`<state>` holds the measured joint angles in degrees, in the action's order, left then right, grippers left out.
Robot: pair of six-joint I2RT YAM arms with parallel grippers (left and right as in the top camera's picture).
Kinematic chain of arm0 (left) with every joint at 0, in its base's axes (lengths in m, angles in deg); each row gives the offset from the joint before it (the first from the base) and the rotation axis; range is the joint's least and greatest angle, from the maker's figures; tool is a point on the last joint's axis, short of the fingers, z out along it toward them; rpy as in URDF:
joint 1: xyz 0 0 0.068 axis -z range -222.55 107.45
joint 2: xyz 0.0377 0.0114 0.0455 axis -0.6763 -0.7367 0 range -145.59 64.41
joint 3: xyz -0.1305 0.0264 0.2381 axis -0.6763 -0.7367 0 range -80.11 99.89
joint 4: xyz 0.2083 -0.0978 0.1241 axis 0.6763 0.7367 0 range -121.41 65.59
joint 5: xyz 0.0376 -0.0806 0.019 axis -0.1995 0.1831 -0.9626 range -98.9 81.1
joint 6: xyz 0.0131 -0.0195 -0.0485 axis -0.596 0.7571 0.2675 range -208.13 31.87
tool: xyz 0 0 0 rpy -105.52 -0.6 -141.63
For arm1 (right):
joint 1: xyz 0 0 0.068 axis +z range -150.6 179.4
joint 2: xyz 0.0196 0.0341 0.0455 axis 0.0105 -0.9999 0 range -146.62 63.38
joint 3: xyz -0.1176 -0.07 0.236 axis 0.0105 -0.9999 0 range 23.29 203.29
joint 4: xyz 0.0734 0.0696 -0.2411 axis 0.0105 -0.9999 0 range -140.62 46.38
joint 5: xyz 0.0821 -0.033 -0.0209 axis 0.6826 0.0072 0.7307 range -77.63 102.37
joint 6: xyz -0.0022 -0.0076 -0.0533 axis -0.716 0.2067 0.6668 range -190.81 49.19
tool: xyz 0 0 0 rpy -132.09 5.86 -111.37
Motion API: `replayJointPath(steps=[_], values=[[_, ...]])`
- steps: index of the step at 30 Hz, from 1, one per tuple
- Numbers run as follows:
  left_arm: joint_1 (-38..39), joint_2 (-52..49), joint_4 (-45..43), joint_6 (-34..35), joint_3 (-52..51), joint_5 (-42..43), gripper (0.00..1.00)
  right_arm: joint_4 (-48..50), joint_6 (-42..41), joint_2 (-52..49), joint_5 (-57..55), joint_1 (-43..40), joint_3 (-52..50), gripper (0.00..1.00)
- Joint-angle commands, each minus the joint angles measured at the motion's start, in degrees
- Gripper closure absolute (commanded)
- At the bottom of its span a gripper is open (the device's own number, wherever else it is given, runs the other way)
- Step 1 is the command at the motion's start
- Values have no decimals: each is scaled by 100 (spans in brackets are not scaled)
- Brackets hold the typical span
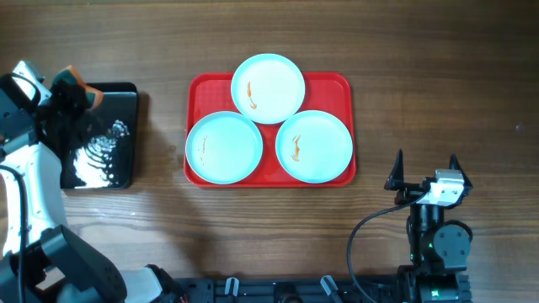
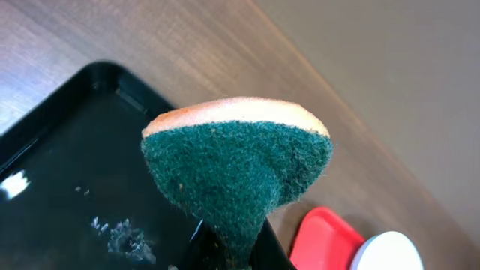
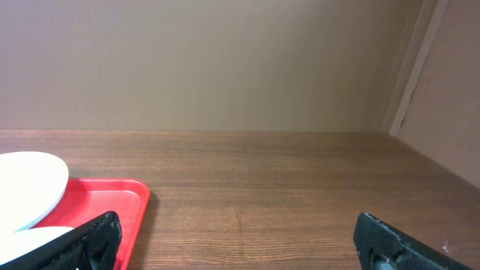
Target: Clean dirty plates on tray and stack at the side
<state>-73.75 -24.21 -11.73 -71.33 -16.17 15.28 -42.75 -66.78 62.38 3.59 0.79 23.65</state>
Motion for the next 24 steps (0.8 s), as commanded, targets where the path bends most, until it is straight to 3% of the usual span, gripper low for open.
replayJointPath(steps=[1, 10, 14, 17, 19, 24], values=[[-22, -245, 210, -483, 44, -378, 96, 22, 48, 57, 87, -33, -7, 0], [-22, -776, 223, -479, -212, 57, 96, 22, 46, 57, 87, -33, -7, 0], [-111, -542, -321, -398, -142, 1615, 96, 22, 46, 57, 87, -33, -7, 0], [-247, -243, -1082, 428, -94, 2603, 96, 22, 46, 57, 87, -33, -7, 0], [-302, -52, -1379, 925, -92, 2677, 96, 22, 46, 57, 87, -33, -7, 0], [-444, 234, -1443, 957, -94, 2658, 96, 22, 46, 57, 87, -33, -7, 0]])
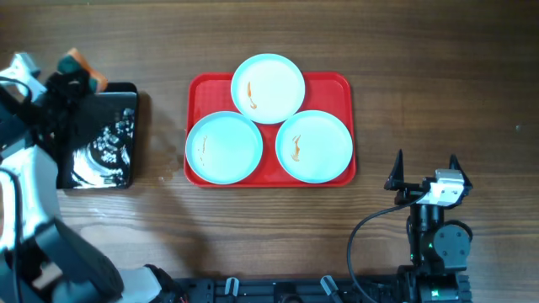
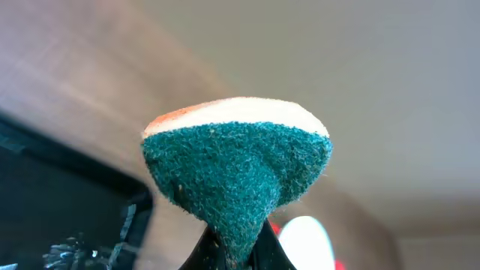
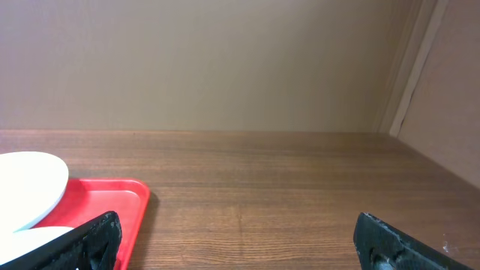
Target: Clean dirty plates on tray and stack at the side
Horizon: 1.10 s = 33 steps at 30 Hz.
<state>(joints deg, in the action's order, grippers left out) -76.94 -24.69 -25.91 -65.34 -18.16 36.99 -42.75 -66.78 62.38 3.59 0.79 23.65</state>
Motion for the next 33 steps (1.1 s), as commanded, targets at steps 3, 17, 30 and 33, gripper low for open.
replayJointPath(steps=[3, 17, 30, 33], values=[[-199, 278, 188, 168, 105, 385, 96, 22, 46, 57, 87, -33, -7, 0], [-332, -835, 1165, -1296, -496, -1543, 96, 22, 44, 57, 87, -33, -7, 0], [-404, 431, -461, 17, -74, 800, 96, 22, 46, 57, 90, -33, -7, 0], [-402, 433, 345, -918, -98, 442, 96, 22, 46, 57, 87, -33, -7, 0]])
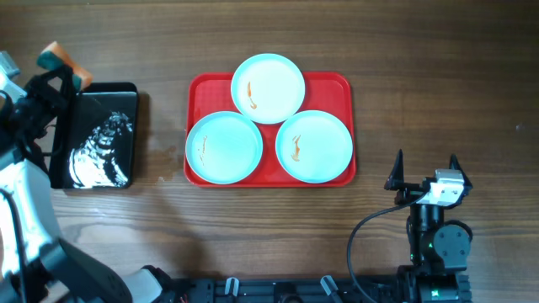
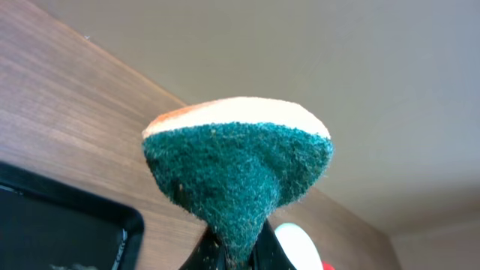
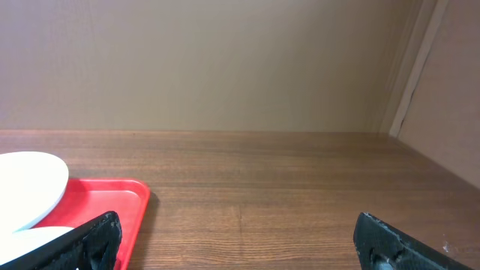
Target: Clean dirty plates on tray and stack at the side
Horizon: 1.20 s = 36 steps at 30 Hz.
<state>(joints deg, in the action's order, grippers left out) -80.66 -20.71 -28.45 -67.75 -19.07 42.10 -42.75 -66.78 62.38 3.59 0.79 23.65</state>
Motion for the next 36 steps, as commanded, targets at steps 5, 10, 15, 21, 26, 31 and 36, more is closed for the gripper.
replayJointPath(steps=[5, 10, 15, 21, 26, 31, 36], values=[[20, -601, 1593, -1779, -463, -1818, 96, 22, 46, 57, 87, -33, -7, 0], [-162, -1163, 1287, -1543, -640, -1174, 96, 22, 46, 57, 87, -33, -7, 0], [-302, -686, 907, -1246, -470, -339, 96, 22, 44, 57, 87, -33, -7, 0], [-389, 424, 219, -575, -254, -212, 96, 22, 46, 57, 87, -33, -7, 0], [-367, 444, 872, -999, -308, -809, 96, 22, 46, 57, 87, -33, -7, 0], [-293, -310, 1445, -1394, -785, -1799, 96, 22, 46, 57, 87, -33, -7, 0], [-315, -634, 894, -1351, -807, -129, 96, 22, 44, 57, 87, -33, -7, 0]])
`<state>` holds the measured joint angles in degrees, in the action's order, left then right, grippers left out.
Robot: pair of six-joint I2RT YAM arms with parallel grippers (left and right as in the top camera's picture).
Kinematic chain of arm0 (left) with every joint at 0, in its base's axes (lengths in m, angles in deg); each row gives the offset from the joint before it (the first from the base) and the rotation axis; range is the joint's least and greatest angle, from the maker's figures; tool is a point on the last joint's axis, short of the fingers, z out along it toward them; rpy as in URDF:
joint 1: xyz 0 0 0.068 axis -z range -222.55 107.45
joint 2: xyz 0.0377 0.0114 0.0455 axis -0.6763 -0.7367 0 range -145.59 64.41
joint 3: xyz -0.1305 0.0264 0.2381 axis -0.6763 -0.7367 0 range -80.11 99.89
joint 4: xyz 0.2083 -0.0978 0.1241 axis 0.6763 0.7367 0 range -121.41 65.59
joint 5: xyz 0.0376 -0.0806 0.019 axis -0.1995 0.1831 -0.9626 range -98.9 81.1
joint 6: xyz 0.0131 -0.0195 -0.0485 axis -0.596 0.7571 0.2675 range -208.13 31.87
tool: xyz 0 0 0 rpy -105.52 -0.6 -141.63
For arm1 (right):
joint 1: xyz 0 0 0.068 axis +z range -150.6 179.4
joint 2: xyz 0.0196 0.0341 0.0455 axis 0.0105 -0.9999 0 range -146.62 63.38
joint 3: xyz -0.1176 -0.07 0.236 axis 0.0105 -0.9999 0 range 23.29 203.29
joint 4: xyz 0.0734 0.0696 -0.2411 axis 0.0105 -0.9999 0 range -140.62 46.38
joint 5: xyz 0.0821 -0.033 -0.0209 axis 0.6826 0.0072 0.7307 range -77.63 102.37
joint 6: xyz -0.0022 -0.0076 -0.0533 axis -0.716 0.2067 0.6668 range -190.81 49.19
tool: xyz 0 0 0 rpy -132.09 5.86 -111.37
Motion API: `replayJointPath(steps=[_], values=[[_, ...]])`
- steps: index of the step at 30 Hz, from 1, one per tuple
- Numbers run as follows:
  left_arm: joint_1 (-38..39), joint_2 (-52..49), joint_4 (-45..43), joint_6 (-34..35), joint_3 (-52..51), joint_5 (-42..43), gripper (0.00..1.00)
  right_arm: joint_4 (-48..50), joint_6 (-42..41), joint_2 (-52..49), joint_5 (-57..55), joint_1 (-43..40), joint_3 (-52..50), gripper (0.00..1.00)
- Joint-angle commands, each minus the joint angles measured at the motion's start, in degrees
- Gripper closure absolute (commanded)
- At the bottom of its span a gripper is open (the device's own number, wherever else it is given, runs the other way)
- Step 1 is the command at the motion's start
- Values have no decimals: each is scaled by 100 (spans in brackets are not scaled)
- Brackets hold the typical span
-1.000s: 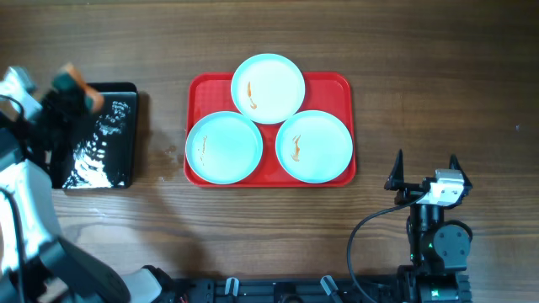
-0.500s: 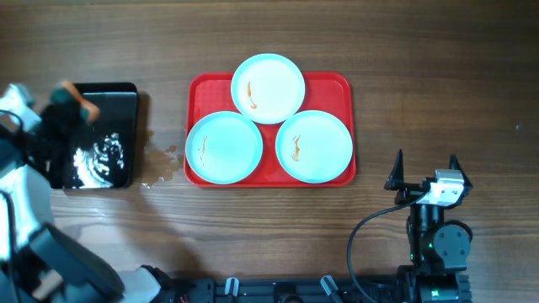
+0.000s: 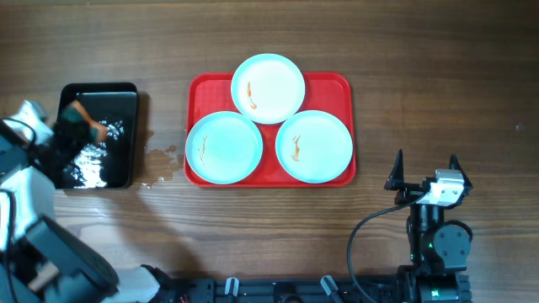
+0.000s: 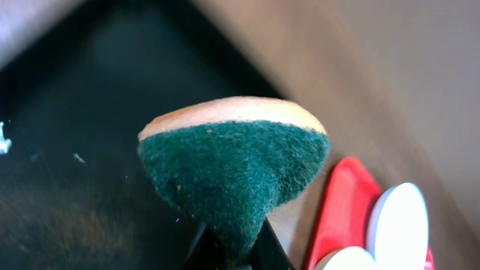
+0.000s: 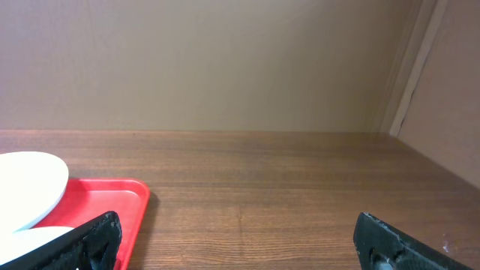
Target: Clean dirty plates on tray and stack at the side
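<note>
Three light-blue plates lie on a red tray [image 3: 341, 84]: one at the back [image 3: 268, 88], one front left [image 3: 224, 147], one front right [image 3: 314, 146], each with an orange smear. My left gripper [image 3: 72, 126] is shut on a green and orange sponge [image 4: 232, 161] over the black water tray [image 3: 118, 97]. In the left wrist view the red tray [image 4: 341, 206] and plate edges show at the right. My right gripper [image 3: 425, 164] stands open near the table's front right, with nothing between its fingers [image 5: 90, 236].
Drops of water [image 3: 160, 156] lie on the wood between the black tray and the red tray. A wall corner [image 5: 405, 82] stands beyond the table in the right wrist view.
My left gripper with the sponge has moved from behind the black tray's back left corner to over the tray itself. Water drops now show on the wood beside it. The right arm is unmoved.
My left gripper held the sponge over the black tray's left part. It then stood at the tray's back left edge, and after that behind the corner, off the tray. Now it is over the tray again, with water spilled on the wood. The plates have stayed put.
</note>
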<state>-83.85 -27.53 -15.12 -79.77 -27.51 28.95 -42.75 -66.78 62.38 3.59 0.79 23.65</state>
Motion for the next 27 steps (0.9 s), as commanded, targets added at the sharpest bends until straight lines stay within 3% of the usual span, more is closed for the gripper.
replayJointPath(steps=[1, 5, 9, 12, 14, 16, 17, 19, 21, 23, 27], values=[[-7, 101, -584, 2, 87, 1464, 96, 22, 46, 57, 87, -33, -7, 0], [-63, 584, -1858, 1878, 496, 2330, 96, 22, 46, 57, 87, -33, -7, 0], [-61, 1204, -2944, 2625, 634, 2378, 96, 22, 46, 57, 87, -33, -7, 0], [-61, 1447, -2697, 2430, 634, 2037, 96, 22, 46, 57, 87, -33, -7, 0], [-59, 1469, -1768, 1652, 634, 1711, 96, 22, 46, 57, 87, -33, -7, 0], [-42, 1366, -284, 619, 625, 590, 96, 22, 46, 57, 87, -33, -7, 0], [20, 1222, 382, 136, 564, -522, 96, 22, 46, 57, 87, -33, -7, 0], [131, 914, 761, -186, 385, -1993, 96, 22, 44, 57, 87, -33, -7, 0], [155, 588, 898, -144, 291, -2586, 96, 22, 44, 57, 87, -33, -7, 0], [155, 470, 807, -66, 291, -1974, 96, 22, 46, 57, 87, -33, -7, 0], [162, 798, 125, 46, 330, 13, 96, 22, 46, 57, 87, -33, -7, 0]])
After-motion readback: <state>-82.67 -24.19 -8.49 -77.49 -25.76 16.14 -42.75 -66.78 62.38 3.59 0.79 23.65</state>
